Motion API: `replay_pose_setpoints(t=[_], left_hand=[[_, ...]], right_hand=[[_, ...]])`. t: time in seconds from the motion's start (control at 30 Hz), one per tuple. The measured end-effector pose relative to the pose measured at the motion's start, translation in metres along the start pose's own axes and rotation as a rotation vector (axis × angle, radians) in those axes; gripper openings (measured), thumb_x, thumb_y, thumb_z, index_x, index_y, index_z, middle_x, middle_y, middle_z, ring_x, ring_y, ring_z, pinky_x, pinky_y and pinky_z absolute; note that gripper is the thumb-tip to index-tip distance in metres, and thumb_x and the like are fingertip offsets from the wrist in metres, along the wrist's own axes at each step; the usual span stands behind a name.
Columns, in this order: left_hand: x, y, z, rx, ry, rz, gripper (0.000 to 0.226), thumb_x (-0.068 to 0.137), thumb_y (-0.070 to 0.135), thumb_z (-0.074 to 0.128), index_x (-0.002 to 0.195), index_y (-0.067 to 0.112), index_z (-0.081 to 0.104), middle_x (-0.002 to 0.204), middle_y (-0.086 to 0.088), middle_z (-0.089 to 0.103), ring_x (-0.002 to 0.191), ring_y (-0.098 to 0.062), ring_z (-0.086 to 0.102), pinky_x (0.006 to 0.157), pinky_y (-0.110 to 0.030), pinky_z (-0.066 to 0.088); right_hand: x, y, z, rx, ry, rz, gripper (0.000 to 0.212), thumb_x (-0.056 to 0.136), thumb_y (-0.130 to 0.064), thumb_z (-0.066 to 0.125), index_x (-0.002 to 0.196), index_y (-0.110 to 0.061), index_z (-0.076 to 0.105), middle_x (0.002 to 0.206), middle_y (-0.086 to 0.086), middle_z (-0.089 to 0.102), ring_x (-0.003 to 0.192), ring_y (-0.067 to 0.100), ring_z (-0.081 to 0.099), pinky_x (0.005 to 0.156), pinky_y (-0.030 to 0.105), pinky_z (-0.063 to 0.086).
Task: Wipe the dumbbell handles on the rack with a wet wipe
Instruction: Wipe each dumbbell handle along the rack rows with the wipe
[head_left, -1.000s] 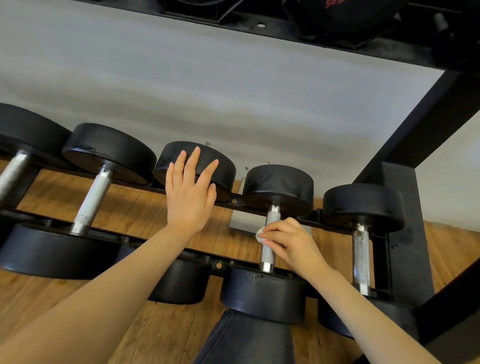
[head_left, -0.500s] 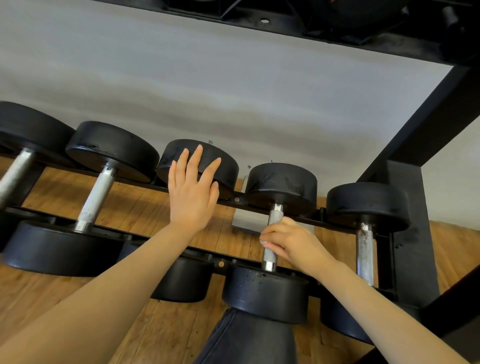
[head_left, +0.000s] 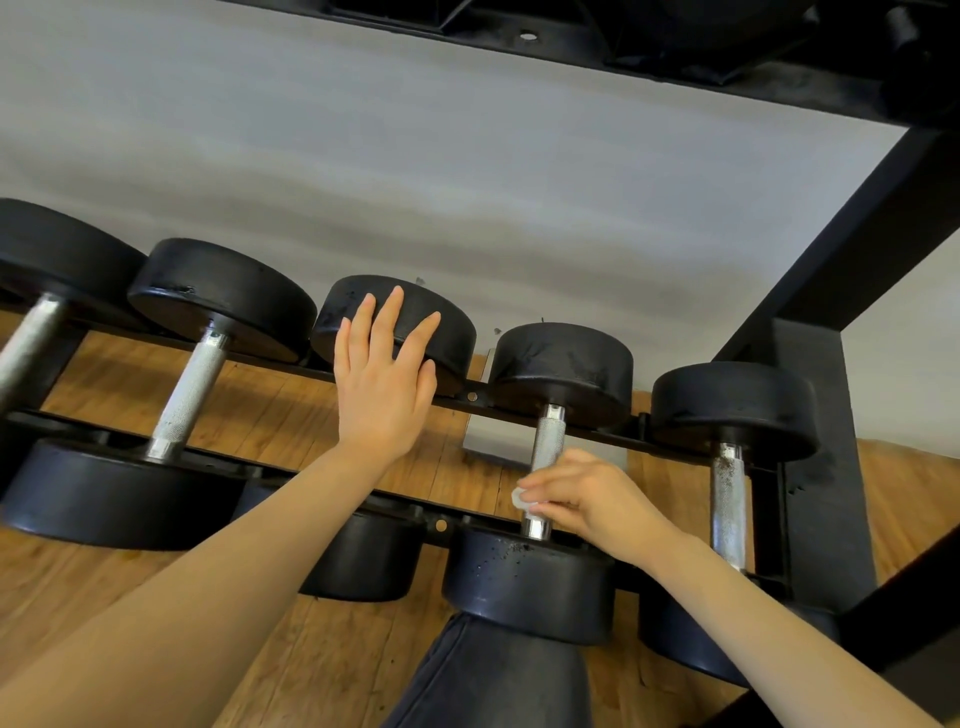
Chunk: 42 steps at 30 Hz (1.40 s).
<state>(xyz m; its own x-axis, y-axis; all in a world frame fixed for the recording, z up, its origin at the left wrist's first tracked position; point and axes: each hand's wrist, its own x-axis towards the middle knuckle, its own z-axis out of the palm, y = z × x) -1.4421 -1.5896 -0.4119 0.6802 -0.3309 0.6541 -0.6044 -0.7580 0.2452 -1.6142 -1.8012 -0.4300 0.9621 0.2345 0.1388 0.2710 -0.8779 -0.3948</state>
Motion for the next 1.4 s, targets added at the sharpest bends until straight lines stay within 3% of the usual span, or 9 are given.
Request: replay_pose_setpoints(t=[0.1, 0.2, 0.33, 0.43, 0.57, 0.77, 0.97, 1.23, 1.4], left_hand=[[0.000, 0.000, 0.000, -0.009, 0.002, -0.001, 0.044, 0.095, 0.027, 0.044, 0.138, 0.022, 0.054, 0.156, -0.013, 0.035, 0.146, -0.035, 0.024, 0.118, -0.051, 0.013], [-0.001, 0.000, 0.000, -0.021, 0.009, -0.003, 0.043, 0.095, 0.024, 0.050, 0.138, 0.021, 0.054, 0.156, -0.014, 0.035, 0.146, -0.036, 0.024, 0.118, -0.052, 0.013], [-0.001, -0.001, 0.003, -0.007, 0.033, 0.009, 0.043, 0.095, 0.019, 0.056, 0.138, 0.021, 0.054, 0.156, -0.014, 0.036, 0.146, -0.036, 0.025, 0.118, -0.052, 0.014], [-0.001, -0.001, 0.003, -0.013, 0.040, 0.007, 0.043, 0.095, 0.019, 0.057, 0.138, 0.022, 0.054, 0.156, -0.014, 0.036, 0.146, -0.036, 0.025, 0.118, -0.053, 0.015], [0.000, -0.001, 0.002, -0.026, 0.031, 0.002, 0.044, 0.095, 0.025, 0.049, 0.138, 0.022, 0.054, 0.156, -0.013, 0.036, 0.146, -0.036, 0.025, 0.118, -0.052, 0.013], [0.000, -0.001, 0.002, -0.023, 0.032, -0.001, 0.046, 0.094, 0.018, 0.061, 0.138, 0.022, 0.054, 0.156, -0.013, 0.035, 0.146, -0.036, 0.024, 0.118, -0.052, 0.013], [0.000, -0.001, 0.002, -0.015, 0.025, 0.000, 0.045, 0.094, 0.019, 0.059, 0.138, 0.021, 0.054, 0.156, -0.013, 0.035, 0.146, -0.036, 0.023, 0.118, -0.052, 0.013], [0.000, -0.001, 0.002, -0.004, 0.018, -0.001, 0.043, 0.095, 0.022, 0.053, 0.138, 0.022, 0.054, 0.156, -0.014, 0.035, 0.146, -0.036, 0.024, 0.118, -0.053, 0.014], [0.001, 0.001, 0.001, 0.002, 0.026, 0.002, 0.045, 0.095, 0.028, 0.040, 0.137, 0.022, 0.055, 0.155, -0.013, 0.037, 0.146, -0.036, 0.025, 0.118, -0.051, 0.013]], right_hand=[[0.000, -0.001, -0.003, -0.054, -0.020, -0.014, 0.029, 0.089, -0.038, 0.060, 0.110, -0.024, 0.074, 0.113, -0.010, 0.070, 0.098, -0.003, 0.049, 0.077, 0.009, 0.037], [-0.001, 0.006, -0.004, -0.129, 0.112, 0.060, 0.023, 0.085, -0.023, 0.073, 0.108, -0.024, 0.075, 0.112, -0.008, 0.071, 0.091, -0.002, 0.046, 0.071, 0.007, 0.029], [-0.006, 0.001, 0.005, -0.041, 0.070, 0.031, 0.029, 0.089, -0.035, 0.059, 0.114, -0.025, 0.072, 0.117, -0.009, 0.069, 0.096, 0.000, 0.053, 0.076, 0.019, 0.049], [-0.003, -0.001, 0.002, -0.068, 0.008, 0.025, 0.033, 0.091, -0.039, 0.057, 0.117, -0.025, 0.071, 0.123, -0.009, 0.066, 0.103, 0.006, 0.056, 0.082, 0.024, 0.050], [0.002, 0.004, 0.001, -0.008, 0.011, 0.089, 0.035, 0.091, -0.043, 0.056, 0.119, -0.026, 0.070, 0.125, -0.012, 0.065, 0.106, -0.001, 0.051, 0.087, 0.031, 0.051], [0.007, 0.002, 0.000, 0.063, -0.205, 0.065, 0.028, 0.089, -0.034, 0.067, 0.116, -0.026, 0.071, 0.122, -0.016, 0.066, 0.104, -0.004, 0.051, 0.094, 0.026, 0.045], [-0.005, 0.004, 0.005, 0.124, -0.104, 0.087, 0.039, 0.086, -0.048, 0.056, 0.117, -0.029, 0.070, 0.122, -0.019, 0.065, 0.108, -0.006, 0.054, 0.093, 0.027, 0.050], [-0.010, 0.005, 0.011, 0.203, 0.095, 0.149, 0.034, 0.087, -0.043, 0.059, 0.115, -0.028, 0.071, 0.120, -0.017, 0.066, 0.103, -0.001, 0.059, 0.087, 0.030, 0.052], [-0.007, 0.005, 0.003, 0.321, -0.079, 0.192, 0.024, 0.085, -0.025, 0.072, 0.109, -0.026, 0.073, 0.115, -0.020, 0.067, 0.103, -0.008, 0.059, 0.093, 0.016, 0.046]])
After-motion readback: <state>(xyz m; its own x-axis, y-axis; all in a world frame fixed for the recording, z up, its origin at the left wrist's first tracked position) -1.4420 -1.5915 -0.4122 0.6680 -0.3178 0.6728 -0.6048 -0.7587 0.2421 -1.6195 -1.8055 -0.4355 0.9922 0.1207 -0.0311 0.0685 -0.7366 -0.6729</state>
